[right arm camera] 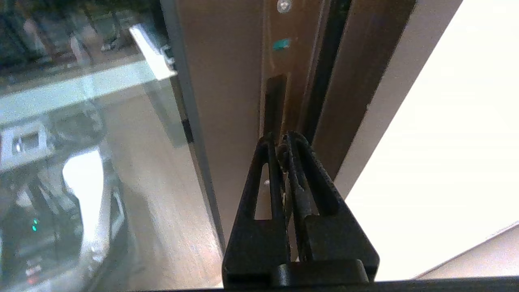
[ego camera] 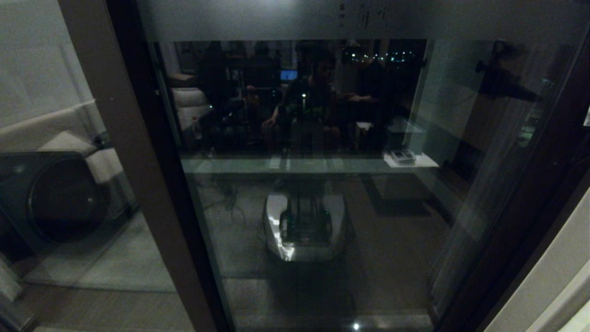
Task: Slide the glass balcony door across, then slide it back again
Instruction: Open the slid door
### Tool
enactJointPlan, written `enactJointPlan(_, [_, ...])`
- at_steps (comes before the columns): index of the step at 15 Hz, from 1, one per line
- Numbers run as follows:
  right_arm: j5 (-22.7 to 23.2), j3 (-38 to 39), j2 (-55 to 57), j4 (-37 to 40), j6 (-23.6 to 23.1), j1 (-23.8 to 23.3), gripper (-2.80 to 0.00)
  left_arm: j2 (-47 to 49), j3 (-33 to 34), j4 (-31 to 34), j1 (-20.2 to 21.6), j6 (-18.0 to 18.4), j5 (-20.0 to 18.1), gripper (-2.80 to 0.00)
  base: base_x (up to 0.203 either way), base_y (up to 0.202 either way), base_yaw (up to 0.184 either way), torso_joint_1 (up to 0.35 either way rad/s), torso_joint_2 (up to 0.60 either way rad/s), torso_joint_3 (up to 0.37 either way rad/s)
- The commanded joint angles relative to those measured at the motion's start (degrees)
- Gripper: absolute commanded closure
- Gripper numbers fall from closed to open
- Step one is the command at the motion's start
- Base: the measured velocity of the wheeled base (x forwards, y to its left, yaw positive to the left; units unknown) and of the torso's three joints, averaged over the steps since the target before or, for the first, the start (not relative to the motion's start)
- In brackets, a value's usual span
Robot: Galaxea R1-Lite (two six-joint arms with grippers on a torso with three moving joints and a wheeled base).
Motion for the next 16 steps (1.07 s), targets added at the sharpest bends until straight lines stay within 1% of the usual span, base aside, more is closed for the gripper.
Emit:
enactJointPlan(1, [0.57,0.14,-0.40,0.96,-0.29,-0.41,0.00,0.07,0.00,0.11,0.01,0.01,0.01,0.00,0.000,0.000,0.000,0.000,0.00,0.000])
enactJointPlan(6, [5.79,-1.59,0.82,6.21,-0.29,-1.10,0.00,0.07,0.00,0.11,0.01,0.01,0.01,0.00,0.000,0.000,0.000,0.000,0.00,0.000])
enactJointPlan(9, [8.66,-3.16,1.30,8.23,-0.29,-2.62,0.00,0.07,0.00,0.11,0.01,0.01,0.01,0.00,0.000,0.000,0.000,0.000,0.00,0.000])
enactJointPlan(11, [11.77,-4.95,1.62,9.50,-0.25,-3.20,0.00,0.07,0.00,0.06,0.01,0.01,-0.03,0.00,0.000,0.000,0.000,0.000,0.00,0.000])
enactJointPlan(13, [12.52,-8.73,2.83,11.51,-0.21,-3.50,0.00,0.07,0.00,0.02,0.01,0.01,0.01,0.00,0.000,0.000,0.000,0.000,0.00,0.000])
enactJointPlan(16, [13.04,-9.61,3.93,12.63,-0.29,-4.19,0.00,0.07,0.00,0.05,0.01,0.01,0.01,0.00,0.000,0.000,0.000,0.000,0.00,0.000])
